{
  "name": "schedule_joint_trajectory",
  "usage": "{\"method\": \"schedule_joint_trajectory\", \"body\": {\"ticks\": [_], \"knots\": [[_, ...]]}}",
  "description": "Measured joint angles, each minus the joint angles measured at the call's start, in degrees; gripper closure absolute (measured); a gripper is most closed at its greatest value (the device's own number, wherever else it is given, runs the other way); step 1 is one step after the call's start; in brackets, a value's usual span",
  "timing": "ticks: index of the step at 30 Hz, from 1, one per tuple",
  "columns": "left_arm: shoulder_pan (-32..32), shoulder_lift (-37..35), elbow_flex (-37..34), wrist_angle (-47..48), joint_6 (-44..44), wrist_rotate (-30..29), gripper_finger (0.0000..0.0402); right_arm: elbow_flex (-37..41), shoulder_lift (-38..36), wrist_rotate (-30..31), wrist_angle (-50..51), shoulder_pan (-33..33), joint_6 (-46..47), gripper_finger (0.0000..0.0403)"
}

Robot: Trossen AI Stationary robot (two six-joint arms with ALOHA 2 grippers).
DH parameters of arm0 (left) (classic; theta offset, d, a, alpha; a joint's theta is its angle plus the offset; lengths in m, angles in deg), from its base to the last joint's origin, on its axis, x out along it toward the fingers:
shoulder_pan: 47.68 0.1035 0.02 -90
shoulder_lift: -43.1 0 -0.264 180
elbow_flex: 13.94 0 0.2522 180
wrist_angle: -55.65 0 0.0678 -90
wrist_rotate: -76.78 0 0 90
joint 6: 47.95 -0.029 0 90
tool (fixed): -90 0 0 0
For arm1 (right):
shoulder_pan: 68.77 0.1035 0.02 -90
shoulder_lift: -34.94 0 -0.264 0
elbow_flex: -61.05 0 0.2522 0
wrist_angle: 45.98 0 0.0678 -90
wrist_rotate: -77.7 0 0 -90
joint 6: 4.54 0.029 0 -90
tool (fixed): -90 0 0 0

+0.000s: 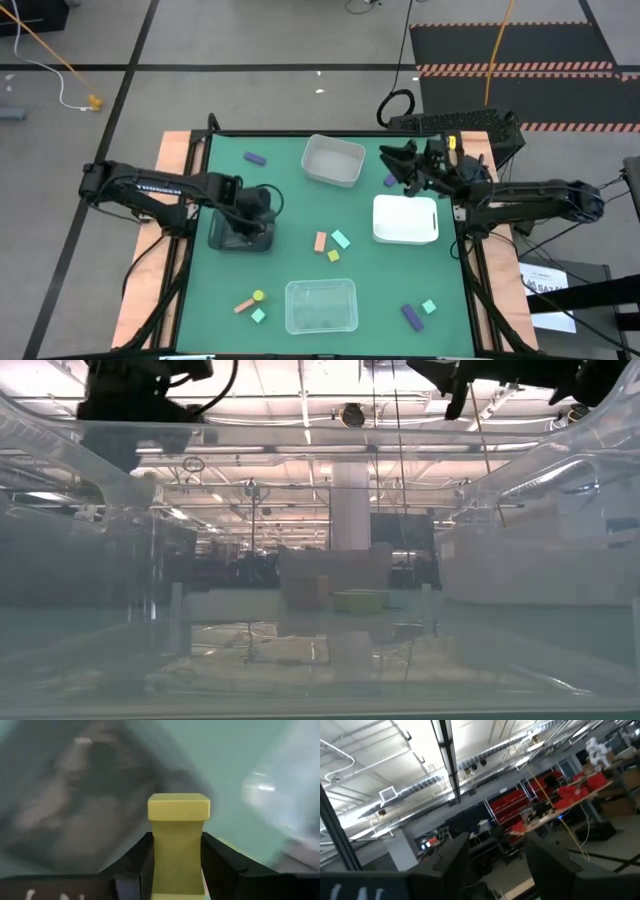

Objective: Sort & place blocks by color
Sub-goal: Put the top left light orange block into the black bin, then put the top left violet block into the grey bin

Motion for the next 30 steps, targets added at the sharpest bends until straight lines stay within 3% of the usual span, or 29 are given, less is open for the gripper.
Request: {"method": "schedule_joint_trajectory", "body": {"ticks": [4,10,14,24,30], "knots": [[-1.4,0.7,0.0,4.0,3.6,-9.2,0.0274,0.0,1.9,0.1,0.0,0.4,0.0,0.0222],[-1.7,1.3,0.0,5.0,5.4,-16.1,0.0249,0.0,3.9,0.2,0.0,0.3,-0.4,0.0222],[-1.0,1.2,0.0,4.3,7.0,-17.7,0.0223,0.0,4.0,0.2,0.0,0.2,-2.0,0.0222],[1.3,1.2,0.1,3.2,11.3,-16.1,0.0215,0.0,-0.3,0.2,0.4,-1.4,-9.1,0.0222],[6.8,1.1,2.0,-4.5,4.8,-17.9,0.0214,0.0,-2.4,0.3,0.5,-6.6,-12.6,0.0222]]}}
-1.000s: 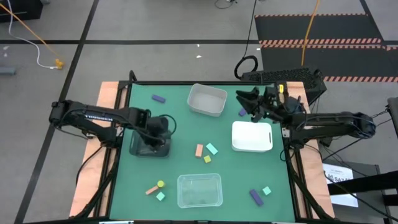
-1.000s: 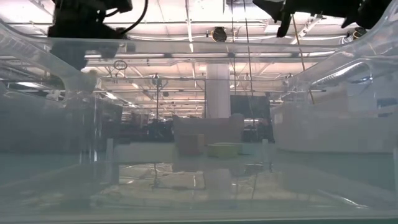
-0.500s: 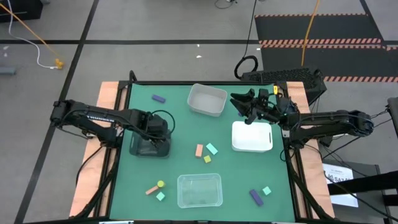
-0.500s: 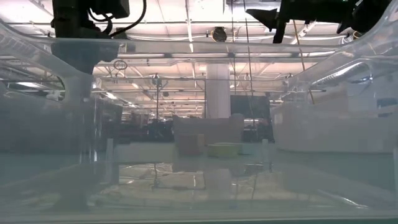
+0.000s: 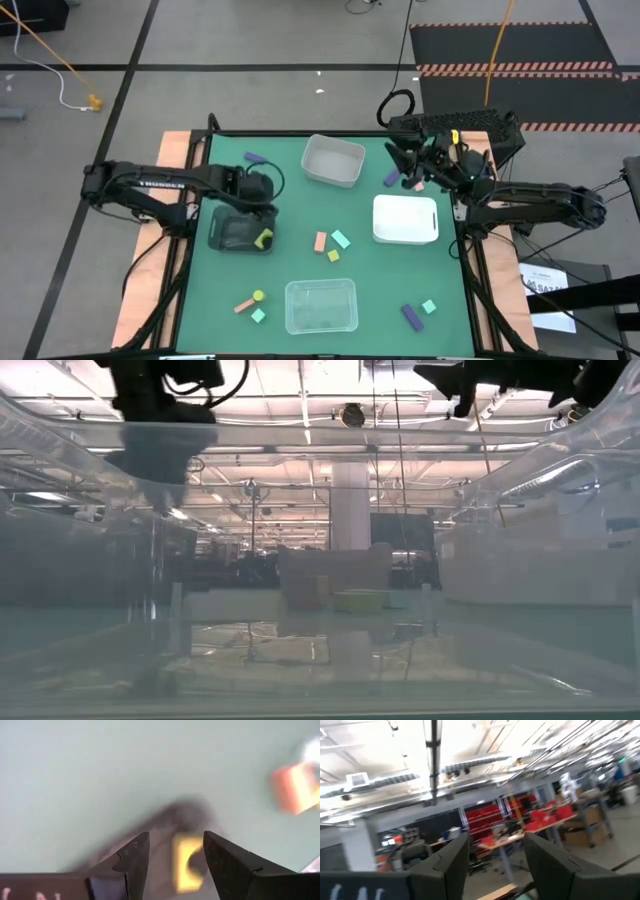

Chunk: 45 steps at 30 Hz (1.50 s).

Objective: Sort & place blocks by color
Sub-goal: Put the top left violet block into the grey bin

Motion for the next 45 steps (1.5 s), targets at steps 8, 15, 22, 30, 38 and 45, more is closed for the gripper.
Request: {"method": "schedule_joint_trajectory", "body": {"ticks": [8,15,22,30,38,45], "knots": [[12.8,0.0,0.1,-14.8,-14.7,-8.5,0.0213,0.0,-1.0,0.0,2.4,-9.5,-0.9,0.0222],[27.4,1.7,0.1,-15.9,-21.2,-8.6,0.0213,0.0,-1.2,0.0,7.6,-15.1,-0.4,0.0222],[37.4,11.0,0.0,-14.4,-42.4,1.5,0.0213,0.0,-1.2,-0.2,8.5,-18.3,-0.4,0.0222],[40.9,18.7,0.1,-15.4,-71.4,1.9,0.0213,0.0,-1.2,0.0,8.6,-20.1,-0.2,0.0222],[41.1,21.0,0.1,-17.4,-89.6,-3.1,0.0213,0.0,-1.2,1.6,9.1,-20.2,-0.3,0.0222],[40.5,26.8,0.4,-18.9,-102.1,-6.8,0.0213,0.0,-1.2,1.7,10.8,-20.2,-0.4,0.0222]]}}
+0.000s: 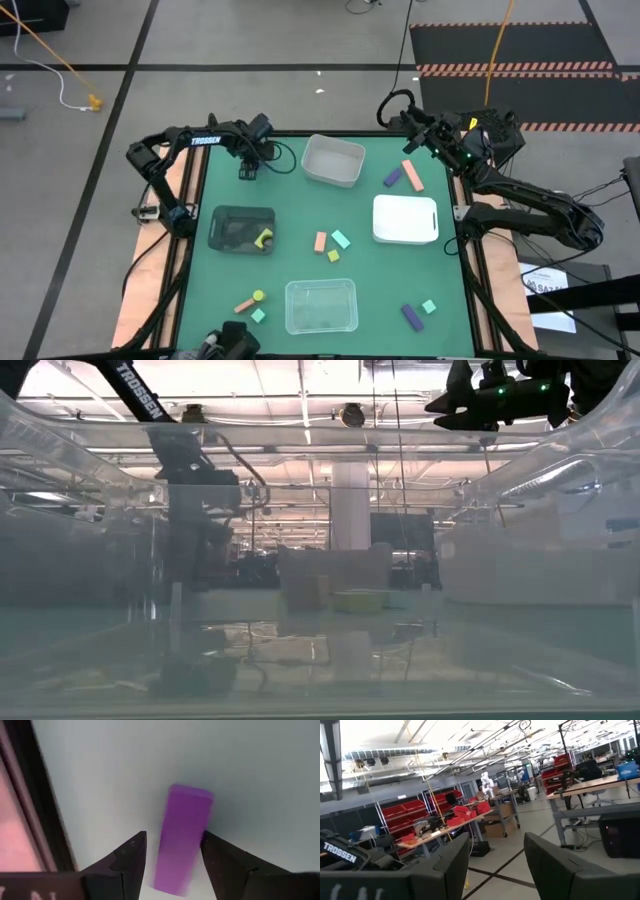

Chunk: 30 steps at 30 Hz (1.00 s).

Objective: Sort & place blocks by color
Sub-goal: Put the top left violet block into the grey bin

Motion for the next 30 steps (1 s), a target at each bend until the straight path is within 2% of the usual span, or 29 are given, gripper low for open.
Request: {"method": "schedule_joint_trajectory", "body": {"ticks": [6,9,12,17,25,30], "knots": [[-1.2,2.4,0.4,0.9,-1.8,-2.6,0.0217,0.0,0.0,0.0,0.5,0.0,0.2,0.0222],[-1.6,2.3,0.3,1.1,-0.9,-2.4,0.0249,0.0,0.0,0.0,0.7,0.0,0.2,0.0222],[-1.6,1.7,0.2,1.0,2.6,-2.0,0.0301,0.0,0.0,0.0,1.0,0.0,0.2,0.0222],[-1.1,-0.5,0.0,0.7,12.2,0.1,0.0306,0.0,0.0,0.0,3.3,0.0,0.2,0.0222],[-0.4,-10.7,-0.2,-2.8,30.4,11.1,0.0306,0.0,0.0,-0.1,5.4,0.0,0.2,0.0222],[-2.1,-19.6,-0.1,-14.5,42.3,17.8,0.0306,0.0,0.0,-0.1,5.7,0.0,0.1,0.0222]]}}
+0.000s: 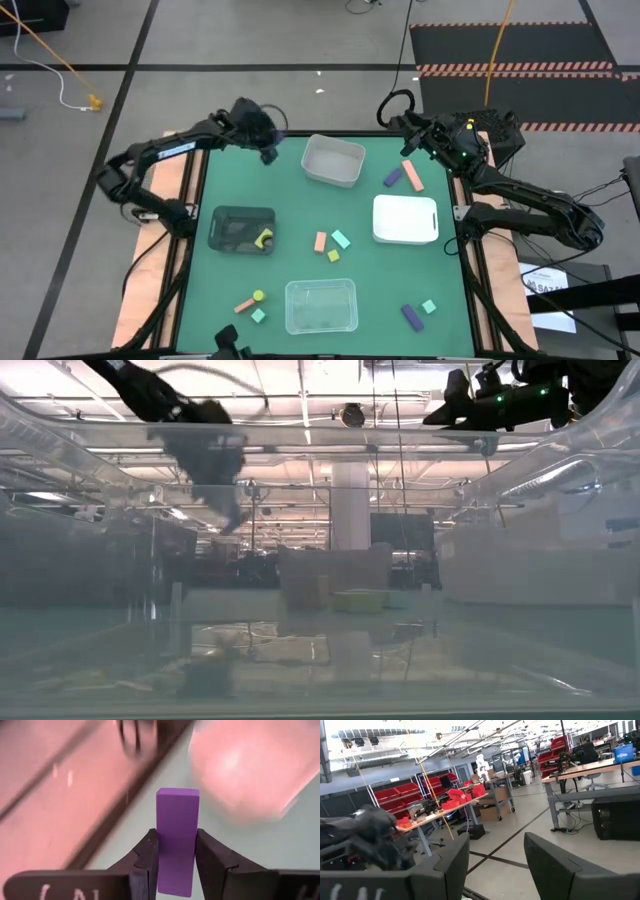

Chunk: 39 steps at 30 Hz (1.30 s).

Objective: Sort & place blocks by color
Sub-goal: Put the top left violet block into the grey bin

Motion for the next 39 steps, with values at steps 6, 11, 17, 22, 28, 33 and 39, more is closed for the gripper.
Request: {"method": "schedule_joint_trajectory", "body": {"ticks": [6,11,17,22,28,33,39], "knots": [[-4.0,-6.8,0.1,-21.0,1.8,0.6,0.0306,0.0,0.0,0.0,0.0,0.0,-0.1,0.0222],[-7.8,-8.0,0.1,-35.9,3.0,0.6,0.0306,0.0,0.0,0.0,0.3,0.0,-0.1,0.0222],[-13.2,-7.9,0.1,-44.8,3.9,0.6,0.0306,0.0,0.0,0.0,0.3,0.0,-0.1,0.0222],[-16.1,-7.9,0.1,-45.6,3.6,0.5,0.0306,0.0,0.0,0.0,0.3,0.0,-0.1,0.0222],[-17.0,-7.5,0.1,-45.6,4.0,0.4,0.0306,0.0,0.0,0.0,0.3,0.0,-0.1,0.0222],[-17.0,-5.9,0.3,-43.5,7.0,-0.1,0.0306,0.0,0.0,-0.1,0.3,0.0,-0.1,0.0222],[-16.9,0.0,0.2,-42.1,13.5,-0.7,0.0306,0.0,0.0,-0.1,0.4,0.0,-0.1,0.0222]]}}
